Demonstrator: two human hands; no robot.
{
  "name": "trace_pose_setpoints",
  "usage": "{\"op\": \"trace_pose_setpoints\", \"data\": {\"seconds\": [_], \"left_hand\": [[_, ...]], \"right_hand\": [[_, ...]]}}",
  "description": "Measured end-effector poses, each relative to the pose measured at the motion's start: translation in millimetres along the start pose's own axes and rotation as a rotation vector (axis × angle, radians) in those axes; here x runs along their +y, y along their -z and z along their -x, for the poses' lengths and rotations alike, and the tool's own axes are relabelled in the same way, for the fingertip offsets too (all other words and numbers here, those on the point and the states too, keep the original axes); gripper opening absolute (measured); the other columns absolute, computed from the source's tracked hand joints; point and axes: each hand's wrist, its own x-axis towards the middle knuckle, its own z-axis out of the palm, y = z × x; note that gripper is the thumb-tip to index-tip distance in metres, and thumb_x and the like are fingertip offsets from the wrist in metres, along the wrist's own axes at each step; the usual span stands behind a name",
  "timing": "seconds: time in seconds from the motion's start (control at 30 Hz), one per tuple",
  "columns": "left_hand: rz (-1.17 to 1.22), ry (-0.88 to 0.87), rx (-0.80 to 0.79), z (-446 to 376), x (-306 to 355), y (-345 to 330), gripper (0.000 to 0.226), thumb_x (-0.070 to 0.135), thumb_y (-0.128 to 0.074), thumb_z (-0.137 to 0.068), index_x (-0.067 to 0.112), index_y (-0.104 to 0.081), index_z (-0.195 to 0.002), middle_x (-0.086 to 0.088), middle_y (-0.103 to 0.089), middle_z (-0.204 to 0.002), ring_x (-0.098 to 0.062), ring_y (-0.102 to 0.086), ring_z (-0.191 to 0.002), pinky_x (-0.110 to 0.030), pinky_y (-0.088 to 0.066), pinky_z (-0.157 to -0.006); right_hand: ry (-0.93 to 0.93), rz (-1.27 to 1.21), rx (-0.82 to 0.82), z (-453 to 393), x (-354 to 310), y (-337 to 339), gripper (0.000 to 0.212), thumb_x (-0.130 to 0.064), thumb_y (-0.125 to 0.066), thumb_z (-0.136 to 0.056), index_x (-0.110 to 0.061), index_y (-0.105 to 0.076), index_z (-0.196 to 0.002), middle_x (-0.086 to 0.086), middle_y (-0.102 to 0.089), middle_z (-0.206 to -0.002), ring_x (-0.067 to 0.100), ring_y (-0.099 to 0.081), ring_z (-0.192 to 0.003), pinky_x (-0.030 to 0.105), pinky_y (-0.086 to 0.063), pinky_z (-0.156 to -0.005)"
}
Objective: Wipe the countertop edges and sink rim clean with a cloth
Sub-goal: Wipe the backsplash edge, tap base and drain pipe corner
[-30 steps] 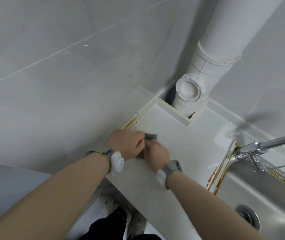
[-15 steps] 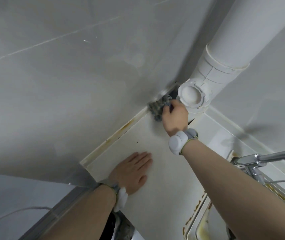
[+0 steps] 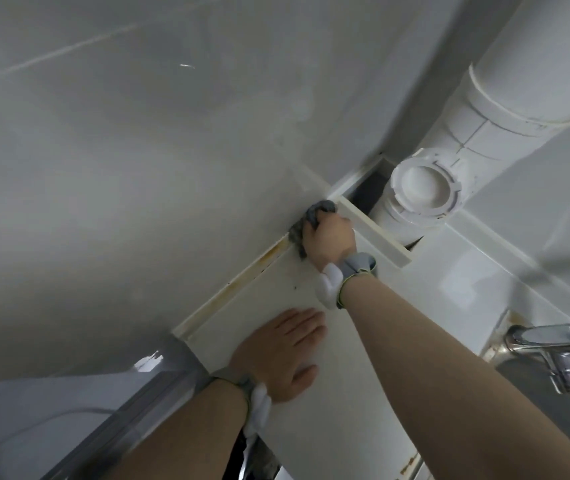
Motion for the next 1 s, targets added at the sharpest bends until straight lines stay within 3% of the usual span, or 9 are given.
{"op": "trace_pose_setpoints", "data": {"seconds": [0.2,0.3,0.37,0.43,0.6,0.67,0.83,0.9,1.0], "left_hand": [[-0.048,0.017,0.032,6.9,2.3,2.4,0.062,0.043,-0.057,-0.086,0.006,-0.053,-0.136,-0.011,-0.056,-0.135,-0.026,-0.049,-0.124,-0.034,-0.026,-0.115],[-0.128,0.020,0.258,3.7,12.0,8.0,0.046,0.041,-0.077,-0.069,0.008,-0.074,-0.101,-0.009,-0.072,-0.097,-0.021,-0.055,-0.096,-0.025,-0.034,-0.095],[-0.204,0.106,0.269,6.2,20.4,12.2,0.036,0.045,-0.076,-0.066,0.013,-0.076,-0.081,-0.004,-0.071,-0.080,-0.017,-0.060,-0.079,-0.025,-0.043,-0.081],[-0.171,0.207,0.185,10.4,23.4,11.4,0.039,0.049,-0.070,-0.074,0.011,-0.073,-0.083,-0.008,-0.069,-0.082,-0.023,-0.065,-0.076,-0.032,-0.051,-0.074],[-0.130,0.010,0.184,5.1,6.3,0.4,0.053,0.041,-0.073,-0.075,0.006,-0.068,-0.116,-0.012,-0.068,-0.112,-0.027,-0.057,-0.104,-0.029,-0.028,-0.105],[-0.103,-0.014,0.149,7.4,4.1,1.2,0.057,0.039,-0.069,-0.079,0.006,-0.062,-0.126,-0.011,-0.063,-0.122,-0.026,-0.054,-0.111,-0.029,-0.026,-0.107],[-0.054,0.065,0.121,-9.1,17.1,17.4,0.025,0.034,-0.064,-0.080,0.008,-0.066,-0.082,-0.013,-0.065,-0.075,-0.032,-0.059,-0.063,-0.030,-0.042,-0.061],[-0.078,0.071,0.167,-6.5,17.1,10.2,0.028,0.038,-0.067,-0.078,0.010,-0.068,-0.083,-0.012,-0.066,-0.077,-0.031,-0.060,-0.069,-0.032,-0.043,-0.067],[-0.076,0.041,0.165,3.8,11.9,-6.8,0.053,0.045,-0.066,-0.080,0.007,-0.066,-0.118,-0.013,-0.064,-0.117,-0.030,-0.054,-0.112,-0.033,-0.035,-0.102]], "right_hand": [[0.132,0.067,-0.079,27.4,-20.7,-0.7,0.029,-0.033,-0.043,-0.094,-0.013,-0.053,-0.075,0.013,-0.065,-0.086,0.032,-0.060,-0.075,0.033,-0.048,-0.065],[0.228,0.084,-0.101,52.8,-32.1,-5.6,0.032,-0.033,-0.042,-0.094,-0.011,-0.060,-0.078,0.015,-0.067,-0.091,0.035,-0.063,-0.080,0.037,-0.049,-0.070],[0.308,0.110,-0.105,70.2,-39.8,-14.9,0.034,-0.032,-0.042,-0.096,-0.008,-0.064,-0.084,0.014,-0.066,-0.094,0.036,-0.063,-0.083,0.036,-0.047,-0.069],[0.365,0.157,-0.108,79.1,-42.2,-19.9,0.036,-0.034,-0.042,-0.096,-0.008,-0.064,-0.086,0.013,-0.066,-0.094,0.035,-0.063,-0.083,0.033,-0.044,-0.065],[0.221,0.228,0.000,49.9,-35.3,-3.1,0.033,-0.039,-0.051,-0.089,-0.013,-0.068,-0.099,0.014,-0.064,-0.101,0.035,-0.064,-0.091,0.031,-0.047,-0.068],[0.174,0.195,0.011,43.5,-35.3,0.1,0.030,-0.037,-0.055,-0.086,-0.011,-0.065,-0.098,0.015,-0.063,-0.102,0.036,-0.063,-0.091,0.031,-0.045,-0.066],[0.189,0.151,0.026,56.9,-41.4,-12.8,0.028,-0.032,-0.052,-0.089,-0.007,-0.063,-0.099,0.018,-0.062,-0.106,0.038,-0.061,-0.095,0.033,-0.044,-0.069],[0.237,0.129,0.048,59.4,-34.1,-19.5,0.029,-0.036,-0.050,-0.089,-0.010,-0.064,-0.091,0.017,-0.064,-0.101,0.037,-0.061,-0.093,0.031,-0.040,-0.065],[0.195,-0.030,0.142,53.4,-12.5,-17.2,0.033,-0.041,-0.049,-0.085,-0.016,-0.049,-0.064,0.013,-0.062,-0.077,0.033,-0.058,-0.078,0.033,-0.042,-0.059]]}}
